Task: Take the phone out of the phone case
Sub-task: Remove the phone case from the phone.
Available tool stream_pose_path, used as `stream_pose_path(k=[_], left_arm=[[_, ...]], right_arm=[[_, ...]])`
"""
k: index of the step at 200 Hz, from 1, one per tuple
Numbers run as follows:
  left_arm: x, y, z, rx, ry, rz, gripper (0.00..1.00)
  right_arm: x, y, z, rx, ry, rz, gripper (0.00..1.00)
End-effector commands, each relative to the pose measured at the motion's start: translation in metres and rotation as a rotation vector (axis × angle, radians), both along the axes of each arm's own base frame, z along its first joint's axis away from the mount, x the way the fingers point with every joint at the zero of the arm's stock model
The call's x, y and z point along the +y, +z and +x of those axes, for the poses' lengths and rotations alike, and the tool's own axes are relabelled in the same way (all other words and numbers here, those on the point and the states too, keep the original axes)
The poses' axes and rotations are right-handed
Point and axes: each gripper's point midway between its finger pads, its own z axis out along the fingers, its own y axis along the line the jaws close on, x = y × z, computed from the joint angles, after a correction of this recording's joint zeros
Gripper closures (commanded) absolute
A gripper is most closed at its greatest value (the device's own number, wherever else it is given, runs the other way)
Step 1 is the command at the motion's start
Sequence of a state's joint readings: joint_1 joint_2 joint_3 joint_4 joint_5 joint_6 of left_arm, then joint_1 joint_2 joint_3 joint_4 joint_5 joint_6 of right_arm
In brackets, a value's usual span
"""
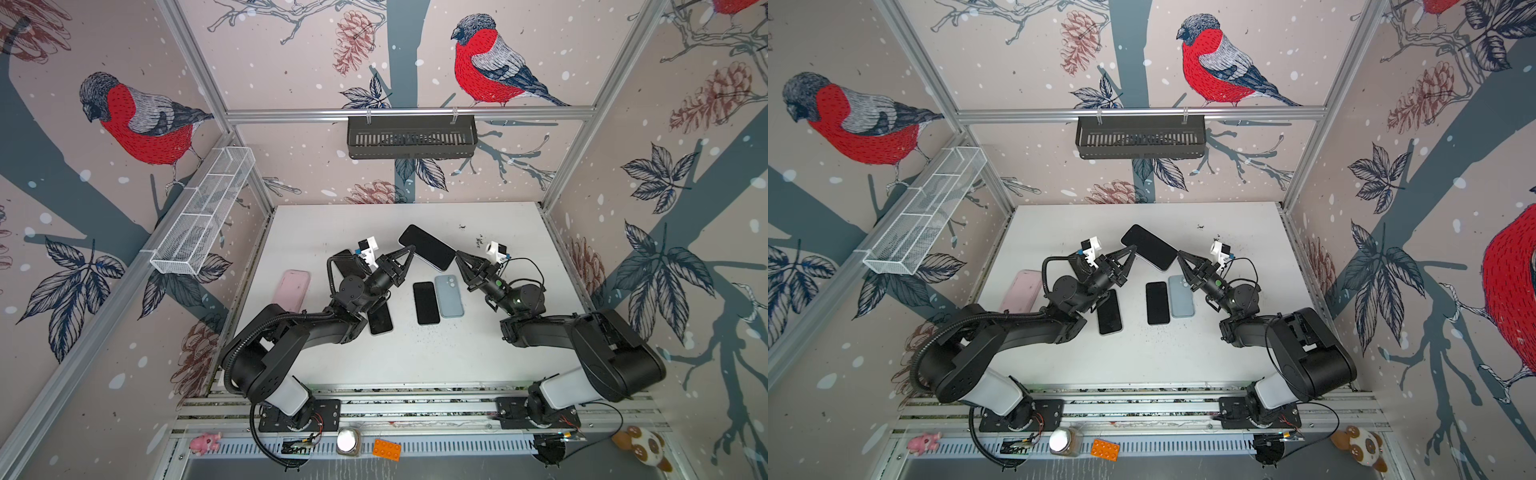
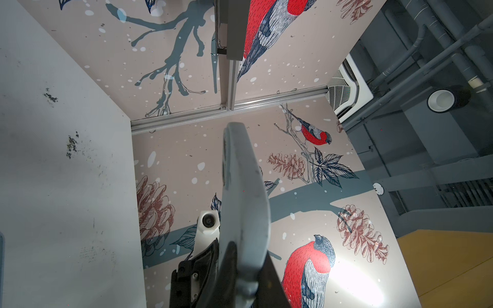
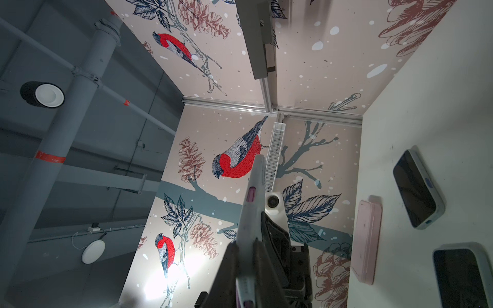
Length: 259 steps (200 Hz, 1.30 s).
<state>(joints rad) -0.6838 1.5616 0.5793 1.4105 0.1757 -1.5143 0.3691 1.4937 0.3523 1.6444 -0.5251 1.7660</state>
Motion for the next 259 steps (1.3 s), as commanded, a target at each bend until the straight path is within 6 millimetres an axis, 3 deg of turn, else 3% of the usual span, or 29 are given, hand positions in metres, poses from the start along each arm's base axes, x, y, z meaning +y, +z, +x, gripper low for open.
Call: stream_pose_path(k=[1,106,119,137,157,197,259], left_arm=[[0.013,0.064,-0.032,-0.196,-0.077,-0.216,1.00],[0.017,0.077,-0.033,-0.243,-0.058,-0.277,1.00],[0.018,0.077,-0.033,-0.241,-0.051,-0.269,1.00],[0.018,0.076,-0.033,-0.239,-0.043,-0.250,1.00],[0.019,0.076,-0.032,-0.234,-0.032,-0.242,1.00],[0.018,0.074,-0.031,-0.229,-0.031,-0.232,1.00],[0.017,0.074,-0.031,-0.228,-0.027,-0.220,1.00]], right_arm=[[-0.016,0.046,-0.014,-0.171,-0.037,0.128,0.85],[-0.014,0.050,-0.003,-0.127,-0.027,0.182,0.84],[-0.019,0.049,-0.007,-0.146,-0.050,0.164,0.75],[-0.028,0.051,-0.014,-0.176,-0.080,0.148,0.55],[-0.029,0.055,-0.020,-0.210,-0.083,0.126,0.42],[-0.029,0.063,-0.031,-0.259,-0.076,0.121,0.38],[-0.011,0.085,-0.048,-0.368,-0.032,0.070,0.36]])
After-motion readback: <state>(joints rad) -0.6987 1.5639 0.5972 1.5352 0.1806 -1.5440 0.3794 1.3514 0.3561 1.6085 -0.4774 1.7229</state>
